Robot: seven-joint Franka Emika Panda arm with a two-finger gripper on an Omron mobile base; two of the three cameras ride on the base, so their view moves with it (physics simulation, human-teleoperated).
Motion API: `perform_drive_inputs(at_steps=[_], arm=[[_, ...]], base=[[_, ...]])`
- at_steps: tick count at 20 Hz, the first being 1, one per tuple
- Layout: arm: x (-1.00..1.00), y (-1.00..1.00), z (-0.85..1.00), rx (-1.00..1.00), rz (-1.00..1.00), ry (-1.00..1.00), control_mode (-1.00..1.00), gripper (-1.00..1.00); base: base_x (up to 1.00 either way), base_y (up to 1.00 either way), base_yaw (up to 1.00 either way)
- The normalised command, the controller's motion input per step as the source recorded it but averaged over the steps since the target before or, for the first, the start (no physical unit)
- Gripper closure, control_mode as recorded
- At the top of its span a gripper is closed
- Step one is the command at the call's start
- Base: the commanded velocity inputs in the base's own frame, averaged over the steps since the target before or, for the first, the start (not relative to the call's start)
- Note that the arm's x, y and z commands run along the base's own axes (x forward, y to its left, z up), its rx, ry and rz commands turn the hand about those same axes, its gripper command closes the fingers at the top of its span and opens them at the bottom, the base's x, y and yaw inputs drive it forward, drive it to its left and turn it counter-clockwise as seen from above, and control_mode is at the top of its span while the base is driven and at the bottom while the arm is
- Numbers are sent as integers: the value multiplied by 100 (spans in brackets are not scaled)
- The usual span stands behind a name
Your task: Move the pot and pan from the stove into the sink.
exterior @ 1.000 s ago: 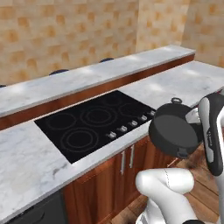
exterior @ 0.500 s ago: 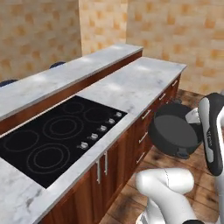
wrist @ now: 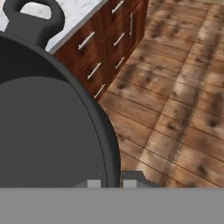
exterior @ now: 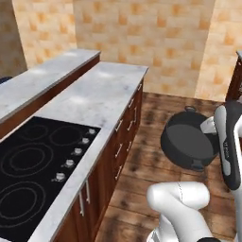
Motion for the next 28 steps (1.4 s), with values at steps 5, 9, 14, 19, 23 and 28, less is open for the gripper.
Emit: perform_drive_inputs(at_steps=[5,9,14,19,23,28], arm=[[0,0,0,0,0,0,100,100],[0,0,0,0,0,0,100,100],[0,0,0,0,0,0,100,100],[0,0,0,0,0,0,100,100],[0,0,0,0,0,0,100,100],[0,0,0,0,0,0,100,100]], base=[[0,0,-50],[0,0,-50],[0,0,-50],[0,0,-50],[0,0,-50],[0,0,-50]])
